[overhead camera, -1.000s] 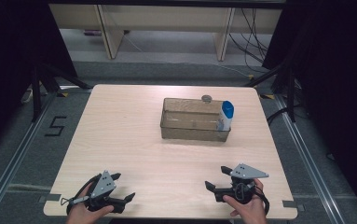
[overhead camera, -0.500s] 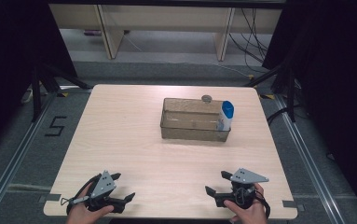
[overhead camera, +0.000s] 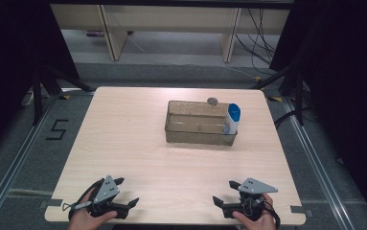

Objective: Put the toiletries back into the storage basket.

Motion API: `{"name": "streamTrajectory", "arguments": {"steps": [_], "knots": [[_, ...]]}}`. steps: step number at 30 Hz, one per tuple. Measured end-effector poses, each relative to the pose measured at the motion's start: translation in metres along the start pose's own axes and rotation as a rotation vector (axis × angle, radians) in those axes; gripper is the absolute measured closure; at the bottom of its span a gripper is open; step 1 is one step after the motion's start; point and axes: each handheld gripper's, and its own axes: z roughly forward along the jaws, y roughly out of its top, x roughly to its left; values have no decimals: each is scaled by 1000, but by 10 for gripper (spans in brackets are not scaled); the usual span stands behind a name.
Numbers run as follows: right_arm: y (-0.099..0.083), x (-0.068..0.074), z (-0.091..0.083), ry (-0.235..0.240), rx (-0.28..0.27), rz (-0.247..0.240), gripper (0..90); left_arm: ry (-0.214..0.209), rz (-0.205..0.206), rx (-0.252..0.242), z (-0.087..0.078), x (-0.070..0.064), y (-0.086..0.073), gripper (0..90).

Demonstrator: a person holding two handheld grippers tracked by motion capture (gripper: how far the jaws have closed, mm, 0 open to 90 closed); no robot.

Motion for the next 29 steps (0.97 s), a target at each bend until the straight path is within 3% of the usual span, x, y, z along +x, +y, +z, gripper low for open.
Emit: {"name": "streamTrajectory", "arguments": {"steps": [1,2,5,7,10,11,12,13,29], "knots": [[0,0,0,1,-7,-15,157,-1,-4,-4,0,0,0,148],[-1,3,-1,8,11,7,157,0,0,0,0,0,0,148],[-3,4,-1,10,20,-28,157,0,-1,0,0,0,0,149],[-4,7,-1,14,39,-1,157,-20,-22,-20,1,-1,0,148],[-5,5,0,16,32,-37,157,-9,-30,-33,2,-2,0,149],[-6,7,0,20,41,-6,157,-7,-28,-29,1,-2,0,149],[-6,7,-1,24,41,-4,157,-5,-27,-28,1,-2,0,149],[-5,5,-1,11,38,-33,157,-12,-28,-31,1,-2,0,149],[-5,5,0,13,39,-35,157,-12,-26,-32,2,-2,0,149]]}}
